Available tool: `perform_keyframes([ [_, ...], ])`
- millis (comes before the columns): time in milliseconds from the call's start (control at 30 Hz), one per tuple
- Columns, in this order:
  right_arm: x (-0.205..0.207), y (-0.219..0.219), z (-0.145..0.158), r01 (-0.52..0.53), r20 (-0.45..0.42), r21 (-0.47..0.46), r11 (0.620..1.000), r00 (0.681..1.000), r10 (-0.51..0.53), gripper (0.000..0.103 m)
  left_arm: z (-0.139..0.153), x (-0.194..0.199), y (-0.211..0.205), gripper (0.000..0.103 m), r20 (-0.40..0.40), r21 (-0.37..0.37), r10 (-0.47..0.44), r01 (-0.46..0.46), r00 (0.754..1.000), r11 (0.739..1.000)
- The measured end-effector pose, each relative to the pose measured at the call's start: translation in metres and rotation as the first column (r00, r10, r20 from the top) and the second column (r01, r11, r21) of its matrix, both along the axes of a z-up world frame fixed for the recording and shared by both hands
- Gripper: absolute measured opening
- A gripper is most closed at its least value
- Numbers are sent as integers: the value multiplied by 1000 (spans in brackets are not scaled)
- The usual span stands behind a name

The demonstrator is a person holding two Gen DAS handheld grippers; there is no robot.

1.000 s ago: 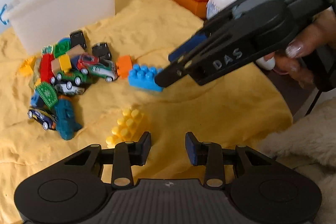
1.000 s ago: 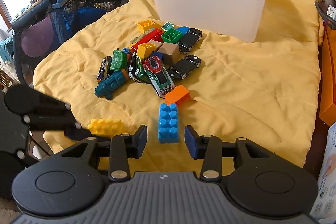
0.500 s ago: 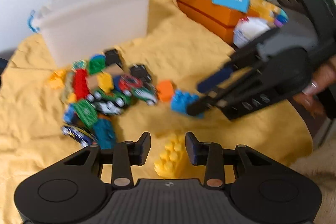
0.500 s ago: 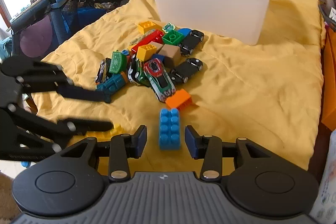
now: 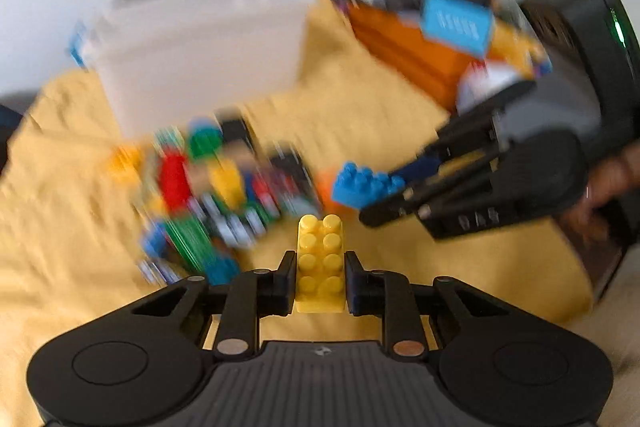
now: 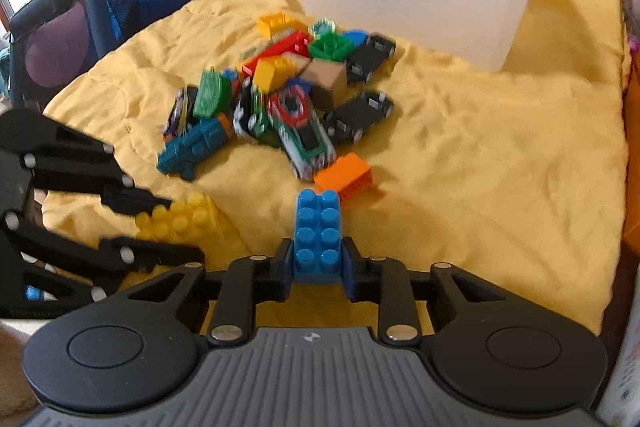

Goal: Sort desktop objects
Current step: 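Lift the blue block with the right tool while the left tool lifts the yellow block, then carry both blocks over the clear bin and open both tools to drop them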

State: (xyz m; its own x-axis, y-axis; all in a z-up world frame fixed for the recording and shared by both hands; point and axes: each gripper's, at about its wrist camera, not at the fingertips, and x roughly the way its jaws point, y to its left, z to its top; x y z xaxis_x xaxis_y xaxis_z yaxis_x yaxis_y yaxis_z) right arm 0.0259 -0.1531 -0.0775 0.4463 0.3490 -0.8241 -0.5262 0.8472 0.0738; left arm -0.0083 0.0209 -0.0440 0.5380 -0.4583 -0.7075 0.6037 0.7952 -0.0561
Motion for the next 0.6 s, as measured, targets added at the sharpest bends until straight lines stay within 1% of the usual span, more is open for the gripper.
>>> perform_keyframes([
  [67, 5, 1, 17, -2, 50, 14, 1000, 999, 1, 27, 26, 20, 5, 27, 48, -36, 31, -30, 998, 999],
  [133, 18, 3, 42, 5, 130, 31, 1000, 992, -9, 27, 47, 41, 8, 27, 106, -52, 60, -55, 993, 997],
  [200, 32, 5, 64, 15, 205, 56, 998, 978, -26, 27, 67, 65, 10, 27, 168, -53, 107, -100, 980, 994],
  [300, 61, 10, 94, 38, 285, 115, 993, 956, -70, 27, 91, 103, 10, 27, 225, -79, 168, -154, 960, 985],
  [367, 79, 14, 109, 55, 316, 155, 986, 943, -102, 27, 99, 126, 6, 27, 250, -74, 197, -184, 948, 980],
  [433, 98, 20, 122, 73, 355, 186, 980, 925, -136, 27, 98, 151, 2, 27, 244, -70, 219, -209, 944, 975],
  [533, 123, 28, 129, 95, 377, 200, 975, 911, -166, 27, 84, 178, -6, 27, 241, -16, 236, -239, 941, 971],
  [600, 139, 31, 124, 127, 361, 197, 972, 912, -192, 27, 73, 193, -10, 27, 208, -5, 243, -247, 947, 969],
])
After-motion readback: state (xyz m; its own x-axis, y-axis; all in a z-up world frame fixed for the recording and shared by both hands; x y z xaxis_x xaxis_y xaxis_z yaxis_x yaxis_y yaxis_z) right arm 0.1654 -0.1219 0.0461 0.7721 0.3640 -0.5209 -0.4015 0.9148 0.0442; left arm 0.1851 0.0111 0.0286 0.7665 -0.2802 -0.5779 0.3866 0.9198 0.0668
